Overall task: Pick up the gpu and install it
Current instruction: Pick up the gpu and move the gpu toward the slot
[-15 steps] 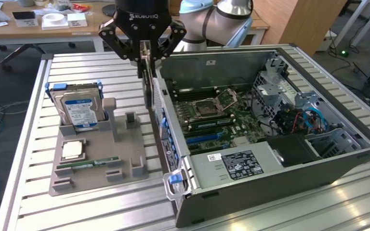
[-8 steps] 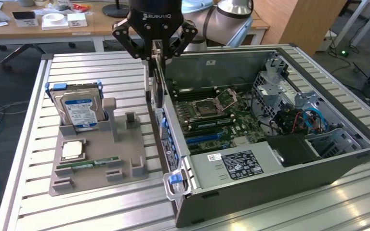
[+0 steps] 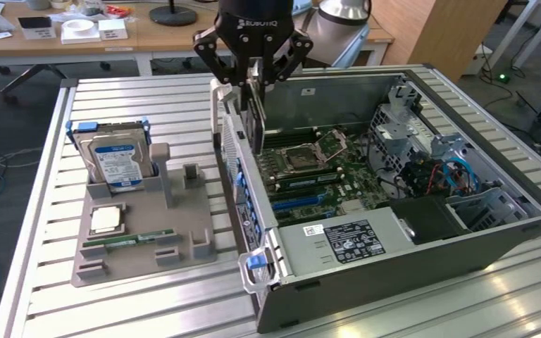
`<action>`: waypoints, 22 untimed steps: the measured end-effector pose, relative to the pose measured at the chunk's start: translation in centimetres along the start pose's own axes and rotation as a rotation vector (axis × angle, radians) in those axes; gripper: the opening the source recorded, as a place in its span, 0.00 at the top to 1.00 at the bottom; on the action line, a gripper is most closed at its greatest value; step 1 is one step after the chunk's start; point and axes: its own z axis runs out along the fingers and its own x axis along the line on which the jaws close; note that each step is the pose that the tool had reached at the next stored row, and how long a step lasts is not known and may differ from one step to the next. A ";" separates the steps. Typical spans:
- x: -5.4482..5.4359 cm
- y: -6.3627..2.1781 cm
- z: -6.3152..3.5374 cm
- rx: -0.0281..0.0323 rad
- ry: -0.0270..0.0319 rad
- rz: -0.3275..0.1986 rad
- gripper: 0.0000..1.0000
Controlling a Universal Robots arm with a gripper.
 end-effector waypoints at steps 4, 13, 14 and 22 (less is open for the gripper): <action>-1.3 0.12 0.04 0.0000 0.0000 0.000 0.73; -4.1 0.40 0.12 0.0001 0.0000 0.000 0.73; -4.4 0.43 0.14 0.0000 0.0000 0.000 0.73; -6.8 0.67 0.22 0.0000 0.0000 0.000 0.73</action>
